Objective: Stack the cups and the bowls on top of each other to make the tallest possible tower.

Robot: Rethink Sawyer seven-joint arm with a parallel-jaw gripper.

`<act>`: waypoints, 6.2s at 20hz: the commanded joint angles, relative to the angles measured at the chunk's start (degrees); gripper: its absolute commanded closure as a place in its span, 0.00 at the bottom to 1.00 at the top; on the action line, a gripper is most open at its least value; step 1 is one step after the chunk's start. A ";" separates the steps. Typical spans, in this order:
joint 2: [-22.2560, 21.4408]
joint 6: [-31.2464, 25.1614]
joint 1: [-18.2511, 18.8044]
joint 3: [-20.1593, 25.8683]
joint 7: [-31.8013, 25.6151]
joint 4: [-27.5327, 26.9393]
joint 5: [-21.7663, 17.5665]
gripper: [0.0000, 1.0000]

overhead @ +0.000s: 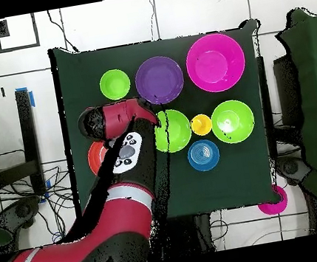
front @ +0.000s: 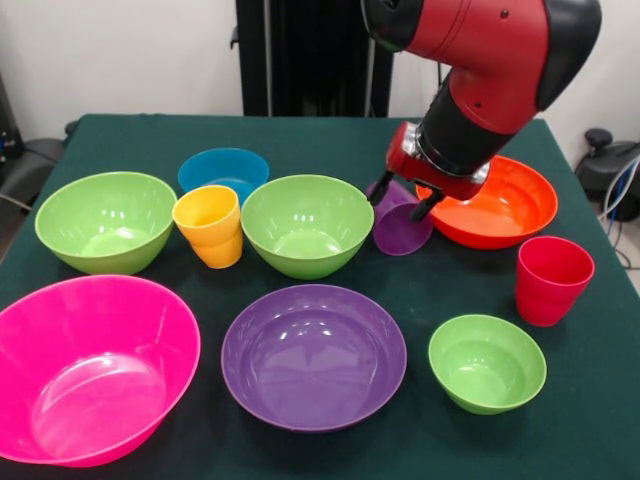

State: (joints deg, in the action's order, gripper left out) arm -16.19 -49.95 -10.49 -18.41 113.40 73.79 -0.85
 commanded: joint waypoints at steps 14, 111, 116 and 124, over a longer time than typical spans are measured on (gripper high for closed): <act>7.26 -6.71 1.21 3.58 8.52 -8.91 1.47 1.00; 0.96 4.38 -3.11 3.16 11.48 2.50 2.18 1.00; -10.02 6.96 -0.17 7.91 2.66 11.11 2.70 1.00; -28.28 22.12 20.93 30.20 -16.63 33.73 1.78 1.00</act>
State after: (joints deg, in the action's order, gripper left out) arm -34.00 -35.62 3.17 -4.72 115.94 92.87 0.82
